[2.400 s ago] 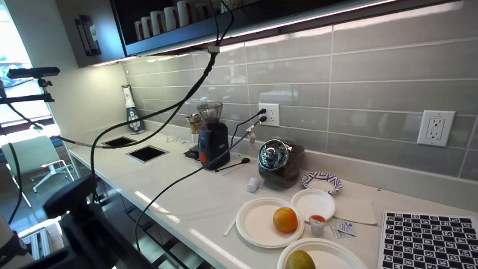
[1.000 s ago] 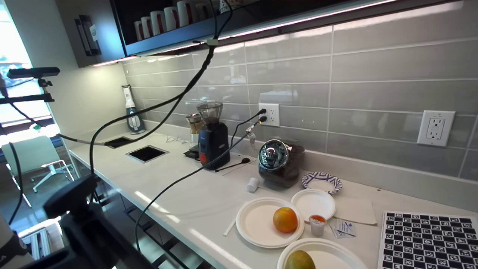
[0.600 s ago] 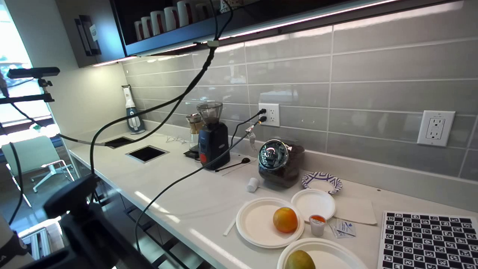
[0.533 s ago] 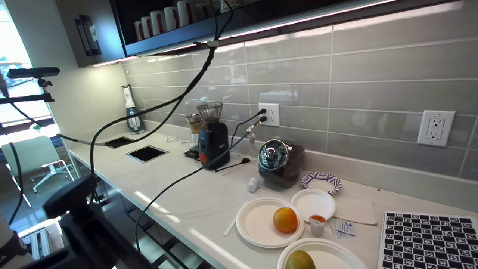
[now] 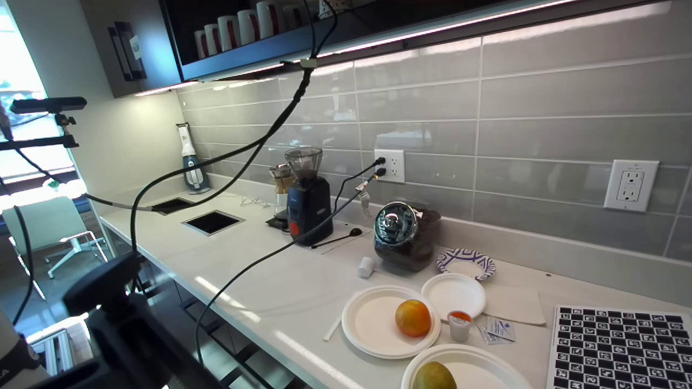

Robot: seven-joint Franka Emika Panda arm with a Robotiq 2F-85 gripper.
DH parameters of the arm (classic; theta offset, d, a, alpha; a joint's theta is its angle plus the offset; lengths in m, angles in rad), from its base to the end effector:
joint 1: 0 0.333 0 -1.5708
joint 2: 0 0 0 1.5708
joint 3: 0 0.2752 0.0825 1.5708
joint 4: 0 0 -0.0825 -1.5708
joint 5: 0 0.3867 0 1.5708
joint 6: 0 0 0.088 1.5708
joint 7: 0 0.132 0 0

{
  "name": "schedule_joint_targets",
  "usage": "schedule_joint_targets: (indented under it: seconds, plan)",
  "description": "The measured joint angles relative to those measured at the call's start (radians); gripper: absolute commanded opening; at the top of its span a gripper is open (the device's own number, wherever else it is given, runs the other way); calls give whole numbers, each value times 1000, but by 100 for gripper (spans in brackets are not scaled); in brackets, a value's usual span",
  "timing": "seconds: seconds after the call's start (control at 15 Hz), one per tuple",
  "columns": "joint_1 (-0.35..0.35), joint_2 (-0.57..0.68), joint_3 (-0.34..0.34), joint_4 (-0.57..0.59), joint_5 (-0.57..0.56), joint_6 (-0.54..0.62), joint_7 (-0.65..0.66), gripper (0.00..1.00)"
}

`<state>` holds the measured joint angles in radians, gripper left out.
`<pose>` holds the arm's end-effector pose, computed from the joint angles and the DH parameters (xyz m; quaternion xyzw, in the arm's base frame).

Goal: Take the cup off the other cup

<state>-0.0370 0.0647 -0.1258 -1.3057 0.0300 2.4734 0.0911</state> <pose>0.6124 -0.0964 0.7794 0.8443 -0.1107 0.5242 0.0081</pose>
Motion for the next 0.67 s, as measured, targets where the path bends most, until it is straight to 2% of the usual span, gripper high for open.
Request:
schedule_joint_targets:
  seconds: [0.07, 0.13, 0.2, 0.33, 0.4, 0.67]
  plan:
    - [0, 0, 0, 0, 0, 0, 0, 51]
    - [0, 0, 0, 0, 0, 0, 0, 64]
    - [0, 0, 0, 0, 0, 0, 0, 50]
    - [0, 0, 0, 0, 0, 0, 0, 44]
    - [0, 0, 0, 0, 0, 0, 0, 41]
    - [0, 0, 0, 0, 0, 0, 0, 44]
